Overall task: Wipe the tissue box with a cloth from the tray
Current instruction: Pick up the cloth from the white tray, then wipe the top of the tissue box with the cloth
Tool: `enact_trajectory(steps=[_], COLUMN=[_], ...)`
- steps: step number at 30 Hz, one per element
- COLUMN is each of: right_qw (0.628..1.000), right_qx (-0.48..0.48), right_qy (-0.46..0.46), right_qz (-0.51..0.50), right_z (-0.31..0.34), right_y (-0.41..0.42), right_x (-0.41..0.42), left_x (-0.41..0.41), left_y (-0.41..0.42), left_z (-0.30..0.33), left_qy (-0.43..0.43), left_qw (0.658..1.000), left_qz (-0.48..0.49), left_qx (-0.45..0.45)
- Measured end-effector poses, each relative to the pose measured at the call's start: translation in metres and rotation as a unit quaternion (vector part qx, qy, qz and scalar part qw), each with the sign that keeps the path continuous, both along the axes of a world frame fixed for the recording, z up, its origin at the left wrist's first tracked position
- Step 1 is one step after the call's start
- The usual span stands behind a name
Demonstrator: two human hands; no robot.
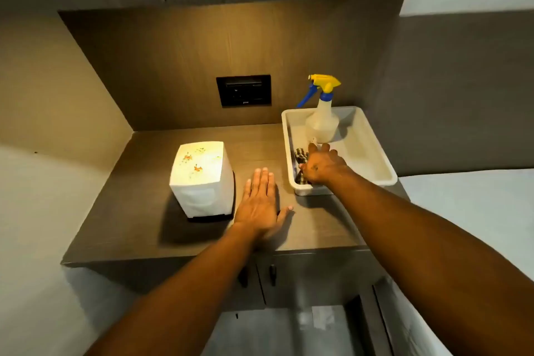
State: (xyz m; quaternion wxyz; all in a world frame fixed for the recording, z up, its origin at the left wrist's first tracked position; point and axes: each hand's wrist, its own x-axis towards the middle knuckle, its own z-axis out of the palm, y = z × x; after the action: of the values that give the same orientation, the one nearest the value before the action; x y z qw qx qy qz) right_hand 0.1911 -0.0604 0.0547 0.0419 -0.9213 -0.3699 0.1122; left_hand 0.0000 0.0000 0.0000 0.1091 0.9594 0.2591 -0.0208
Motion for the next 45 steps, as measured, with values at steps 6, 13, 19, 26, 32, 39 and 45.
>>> enact_trajectory(steps=[6, 13, 19, 26, 32, 39, 45], right_qw=[0.999, 0.999, 0.989, 0.970, 0.957, 0.949, 0.964], right_qx=[-0.048, -0.025, 0.106, 0.222, 0.224, 0.233, 0.219], right_qy=[-0.008, -0.009, 0.041, 0.096, 0.105, 0.081, 0.034], right_qz=[-0.011, -0.031, -0.096, 0.020, 0.154, 0.195, 0.144], right_z=[-0.017, -0.020, 0.005, 0.066, 0.074, 0.071, 0.067], right_y=[0.022, 0.032, 0.020, 0.015, 0.023, 0.051, 0.074], right_x=[0.001, -0.002, 0.007, -0.010, -0.064, -0.121, -0.148], left_x=[0.007, 0.008, 0.001, -0.035, -0.105, -0.156, -0.142], left_y=[0.003, 0.007, 0.001, -0.021, 0.025, 0.116, 0.156], left_z=[-0.012, -0.011, 0.007, 0.063, 0.095, 0.069, 0.059], left_qy=[-0.005, 0.008, 0.005, -0.128, -0.336, -0.260, -0.194], left_qw=[0.999, 1.000, 1.000, 0.991, 0.937, 0.944, 0.899], left_qz=[0.022, 0.017, 0.021, -0.030, -0.022, 0.145, 0.080], left_qx=[-0.026, -0.018, -0.014, 0.014, 0.095, -0.140, -0.384])
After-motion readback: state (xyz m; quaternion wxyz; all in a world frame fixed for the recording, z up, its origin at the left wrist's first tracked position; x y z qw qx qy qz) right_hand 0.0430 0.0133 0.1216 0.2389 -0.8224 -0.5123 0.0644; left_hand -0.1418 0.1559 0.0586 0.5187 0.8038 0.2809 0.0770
